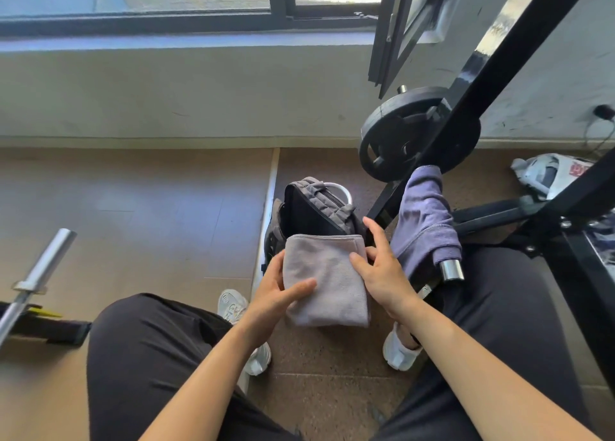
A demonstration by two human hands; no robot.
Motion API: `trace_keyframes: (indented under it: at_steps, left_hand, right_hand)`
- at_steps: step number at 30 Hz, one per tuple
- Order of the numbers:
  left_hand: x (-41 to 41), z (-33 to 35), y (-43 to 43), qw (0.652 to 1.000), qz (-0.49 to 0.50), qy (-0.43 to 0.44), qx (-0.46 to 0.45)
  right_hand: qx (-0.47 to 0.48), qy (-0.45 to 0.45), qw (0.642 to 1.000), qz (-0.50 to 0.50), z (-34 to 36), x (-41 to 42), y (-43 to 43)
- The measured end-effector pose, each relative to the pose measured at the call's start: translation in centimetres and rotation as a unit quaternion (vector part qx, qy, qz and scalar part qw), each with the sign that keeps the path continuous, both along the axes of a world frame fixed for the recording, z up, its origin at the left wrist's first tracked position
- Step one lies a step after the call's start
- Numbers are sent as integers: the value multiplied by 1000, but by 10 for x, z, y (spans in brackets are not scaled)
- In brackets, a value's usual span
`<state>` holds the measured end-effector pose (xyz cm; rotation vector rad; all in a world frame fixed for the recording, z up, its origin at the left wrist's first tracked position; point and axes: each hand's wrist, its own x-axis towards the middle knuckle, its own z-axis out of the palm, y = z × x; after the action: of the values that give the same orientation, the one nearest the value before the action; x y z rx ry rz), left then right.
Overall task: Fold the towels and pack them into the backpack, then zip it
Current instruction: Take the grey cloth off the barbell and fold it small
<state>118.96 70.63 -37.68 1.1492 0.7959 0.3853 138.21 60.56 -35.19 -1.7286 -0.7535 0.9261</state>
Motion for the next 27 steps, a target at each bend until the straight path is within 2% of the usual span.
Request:
trace_keyframes:
  at_steps: [2, 4, 6, 9, 13, 15, 18, 20, 23, 25, 27]
  left_hand:
    - [-1, -2, 0, 1000, -9, -3, 20]
    - [-1, -6, 0, 997, -13, 6, 73]
    - [-1, -8, -1, 988, -8, 26, 155]
    - [0, -8, 1, 948, -19, 82, 308]
    - [0, -11, 1, 933, -59, 121, 334]
    - [0, -11, -1, 905, -65, 158, 388]
    - [3, -8, -6, 837, -86, 233, 487]
    - [5, -1, -11, 795, -85, 246, 548]
    - [9, 3, -17, 741, -69, 257, 616]
    - [9, 3, -19, 725, -88, 252, 635]
    - [9, 3, -22, 718, -111, 227, 648]
  right_hand:
    - [4, -59, 998, 6, -2, 3, 0]
    - [0, -68, 998, 9, -3, 4, 0]
    - [4, -78, 997, 21, -5, 5, 1]
    - [22, -93, 993, 73, -10, 3, 3]
    - [30, -83, 989, 119, -15, 0, 2]
    - [16, -90, 986, 142, -16, -1, 2]
    - [-16, -98, 984, 149, -15, -8, 3]
    - [-37, -58, 988, 136, -13, -18, 6]
    - [-11, 96, 990, 103, -6, -31, 8]
    - [20, 198, 976, 85, 0, -34, 8]
    - [28, 242, 968, 56, 2, -33, 8]
